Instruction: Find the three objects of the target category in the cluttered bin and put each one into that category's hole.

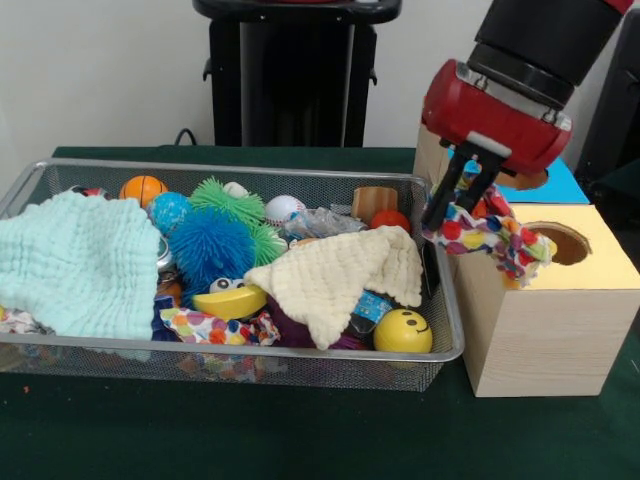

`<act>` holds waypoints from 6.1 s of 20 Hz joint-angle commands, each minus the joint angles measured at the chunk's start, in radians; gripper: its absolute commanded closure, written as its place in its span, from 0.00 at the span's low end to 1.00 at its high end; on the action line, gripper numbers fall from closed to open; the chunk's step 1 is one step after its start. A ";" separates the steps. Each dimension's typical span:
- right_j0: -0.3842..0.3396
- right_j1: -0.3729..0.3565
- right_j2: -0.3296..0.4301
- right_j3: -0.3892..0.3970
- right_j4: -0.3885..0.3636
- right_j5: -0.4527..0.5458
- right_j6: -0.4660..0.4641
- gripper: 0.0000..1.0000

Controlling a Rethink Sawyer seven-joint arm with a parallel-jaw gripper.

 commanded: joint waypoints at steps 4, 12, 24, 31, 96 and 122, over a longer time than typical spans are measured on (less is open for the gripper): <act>-0.007 0.026 0.159 0.040 0.079 0.176 0.235 1.00; 0.005 0.029 0.231 0.105 0.205 0.192 0.310 1.00; 0.024 0.057 0.243 0.131 0.269 0.139 0.308 1.00; 0.009 0.076 0.260 0.147 0.281 0.127 0.283 1.00; 0.009 0.065 0.258 -0.065 0.094 0.337 0.292 1.00; -0.131 0.124 0.486 0.046 0.130 0.308 0.369 1.00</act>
